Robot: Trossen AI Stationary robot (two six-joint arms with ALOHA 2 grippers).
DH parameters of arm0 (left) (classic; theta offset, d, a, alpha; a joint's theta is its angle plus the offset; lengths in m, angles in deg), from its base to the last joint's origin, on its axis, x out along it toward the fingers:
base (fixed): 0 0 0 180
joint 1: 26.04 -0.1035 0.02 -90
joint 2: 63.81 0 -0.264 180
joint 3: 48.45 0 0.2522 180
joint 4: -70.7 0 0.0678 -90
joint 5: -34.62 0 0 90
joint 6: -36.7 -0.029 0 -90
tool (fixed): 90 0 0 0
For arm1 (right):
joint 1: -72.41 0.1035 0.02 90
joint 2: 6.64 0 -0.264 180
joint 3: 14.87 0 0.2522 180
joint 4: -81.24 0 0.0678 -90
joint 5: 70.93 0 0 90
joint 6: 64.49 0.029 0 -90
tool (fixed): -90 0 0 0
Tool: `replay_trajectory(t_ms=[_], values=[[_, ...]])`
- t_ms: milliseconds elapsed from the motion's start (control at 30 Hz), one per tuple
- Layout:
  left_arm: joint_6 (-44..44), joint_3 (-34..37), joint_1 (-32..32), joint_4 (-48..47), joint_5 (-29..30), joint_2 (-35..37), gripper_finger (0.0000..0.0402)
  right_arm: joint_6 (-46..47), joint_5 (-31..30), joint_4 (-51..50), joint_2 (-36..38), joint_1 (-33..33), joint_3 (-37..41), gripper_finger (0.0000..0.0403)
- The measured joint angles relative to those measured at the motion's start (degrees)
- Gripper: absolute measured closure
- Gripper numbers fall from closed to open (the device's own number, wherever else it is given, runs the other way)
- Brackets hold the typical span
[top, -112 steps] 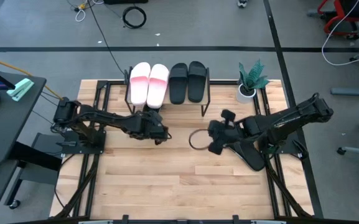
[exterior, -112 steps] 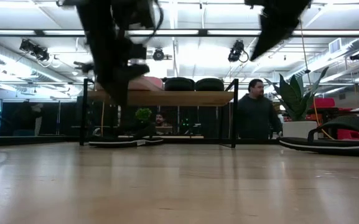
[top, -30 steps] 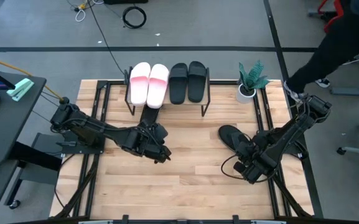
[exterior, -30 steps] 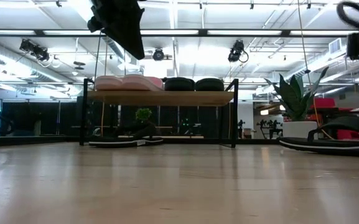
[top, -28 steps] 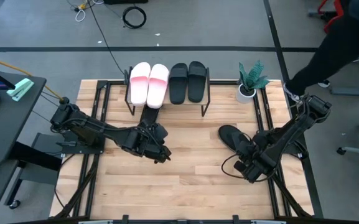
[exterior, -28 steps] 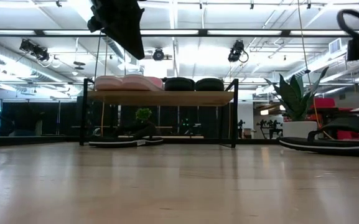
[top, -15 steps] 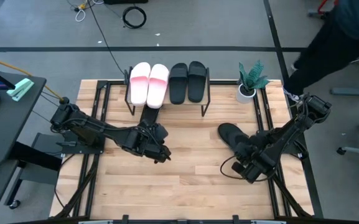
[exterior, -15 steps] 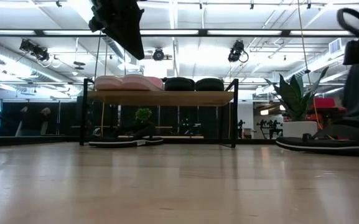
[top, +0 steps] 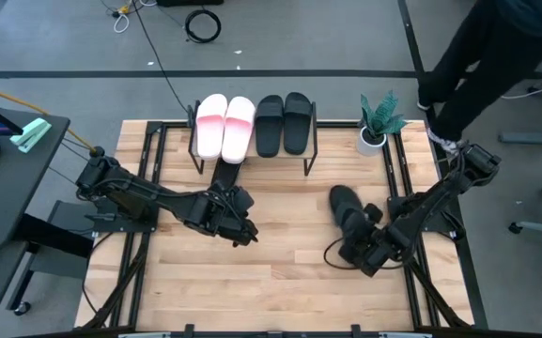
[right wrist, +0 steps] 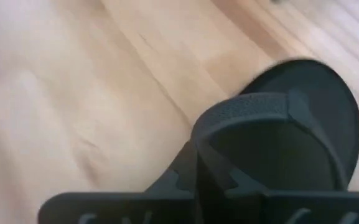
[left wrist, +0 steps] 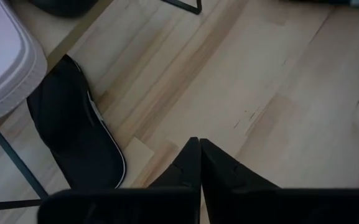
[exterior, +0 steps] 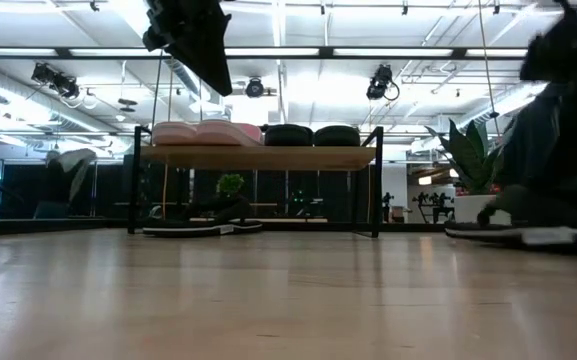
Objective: Pick and place slides into the shelf
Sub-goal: Move the black slipper under the shelf
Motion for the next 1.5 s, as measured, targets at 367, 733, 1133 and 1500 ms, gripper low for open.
replay_trajectory(t_ms=[367, 733, 1133, 1500], values=[[0.2, 0.0, 0.0, 0.1, 0.0, 0.1, 0.0373, -23.7, -8.6, 13.4, 0.0, -1.0, -11.3, 0.0401], [0.2, 0.0, 1.1, 0.4, 0.0, 0.3, 0.0397, -18.3, 6.2, 9.9, -0.5, -2.1, -12.7, 0.0361], [0.6, 0.0, 2.0, 0.5, 0.0, 0.3, 0.0378, -9.0, 12.1, 1.7, -6.6, -0.1, -12.5, 0.0266], [0.6, 0.0, 2.0, 1.1, 0.0, 0.3, 0.0392, -7.0, 9.5, 1.5, -13.4, -3.4, -12.5, 0.0259]])
